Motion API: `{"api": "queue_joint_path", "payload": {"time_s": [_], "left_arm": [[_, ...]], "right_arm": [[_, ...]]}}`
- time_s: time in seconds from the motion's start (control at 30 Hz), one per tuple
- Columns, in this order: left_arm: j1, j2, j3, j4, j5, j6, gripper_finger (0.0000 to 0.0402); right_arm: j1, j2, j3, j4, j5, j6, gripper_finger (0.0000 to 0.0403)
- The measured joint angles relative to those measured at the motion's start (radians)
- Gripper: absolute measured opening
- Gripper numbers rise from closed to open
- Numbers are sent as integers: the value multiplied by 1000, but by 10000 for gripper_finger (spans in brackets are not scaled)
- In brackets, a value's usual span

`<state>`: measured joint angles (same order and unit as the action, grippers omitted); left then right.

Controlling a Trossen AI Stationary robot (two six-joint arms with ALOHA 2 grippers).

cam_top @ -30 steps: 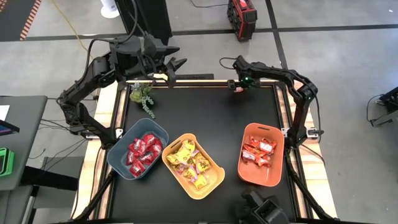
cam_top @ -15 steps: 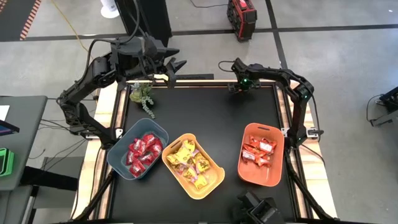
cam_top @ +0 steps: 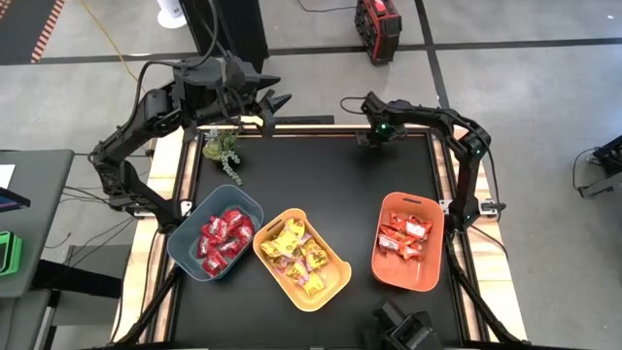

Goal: Sort candy
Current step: Put the orange chocolate into the orange bin

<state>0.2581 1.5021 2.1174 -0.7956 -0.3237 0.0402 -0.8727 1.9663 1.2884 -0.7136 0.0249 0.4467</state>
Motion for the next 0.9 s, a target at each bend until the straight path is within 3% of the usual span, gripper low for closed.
{"api": "queue_joint_path", "payload": {"time_s": [0.2, 0.63, 0.9], "left_arm": [[0, 0, 0, 1, 0, 0, 226], [0, 0, 0, 1, -7, 0, 226], [0, 3, 0, 1, -7, 0, 226]], "right_arm": [[4, -4, 0, -12, -8, -34, 6], [116, -147, -4, -127, -65, -114, 1], [194, -315, -3, -194, -191, -258, 0]]}}
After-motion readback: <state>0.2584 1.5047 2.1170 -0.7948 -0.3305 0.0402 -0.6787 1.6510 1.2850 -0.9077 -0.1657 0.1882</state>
